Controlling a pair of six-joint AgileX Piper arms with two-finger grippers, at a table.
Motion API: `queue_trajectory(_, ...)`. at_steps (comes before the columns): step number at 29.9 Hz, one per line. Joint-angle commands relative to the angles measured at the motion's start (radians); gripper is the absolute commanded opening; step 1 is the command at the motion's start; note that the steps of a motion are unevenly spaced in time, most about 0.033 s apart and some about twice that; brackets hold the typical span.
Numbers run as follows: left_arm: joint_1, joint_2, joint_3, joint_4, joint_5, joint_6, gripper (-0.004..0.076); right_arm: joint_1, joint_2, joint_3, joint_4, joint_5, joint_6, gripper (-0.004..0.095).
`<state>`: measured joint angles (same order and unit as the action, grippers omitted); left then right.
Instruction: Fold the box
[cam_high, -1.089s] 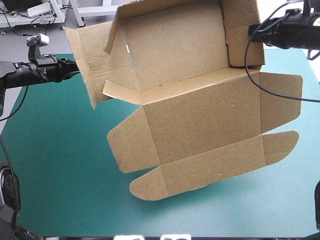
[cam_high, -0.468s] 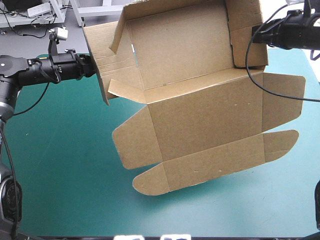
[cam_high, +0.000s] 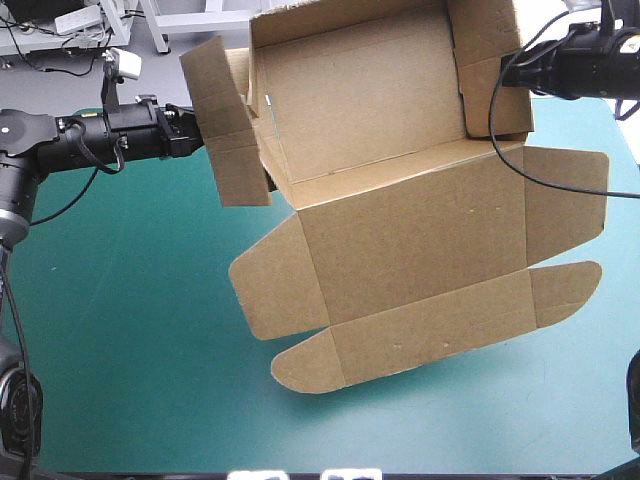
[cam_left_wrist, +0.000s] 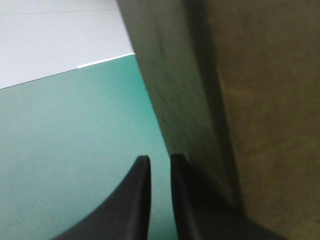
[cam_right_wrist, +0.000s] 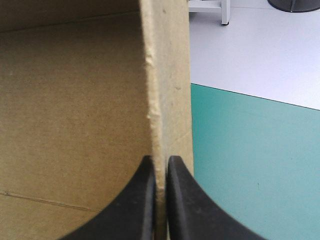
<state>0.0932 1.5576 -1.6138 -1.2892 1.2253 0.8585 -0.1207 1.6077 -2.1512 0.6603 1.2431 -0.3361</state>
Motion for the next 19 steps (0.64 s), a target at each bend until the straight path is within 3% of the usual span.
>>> queue_trajectory(1,-0.026,-0.045,-0.028,-0.090,0.055,0.005,0.0209,-0.003,-0.032,-0.029,0.047,0.006,0.001,-0.0021)
queue_trajectory(5,-0.061,-0.045,-0.028,-0.090,0.055,0.005,0.0274,-0.003,-0.032,-0.029,0.042,0.006,0.001,-0.0021)
queue_trajectory(19,-0.100,-0.045,-0.028,-0.111,0.057,0.005,0.0289,-0.003,-0.030,-0.029,0.014,0.006,0.001,-0.0021)
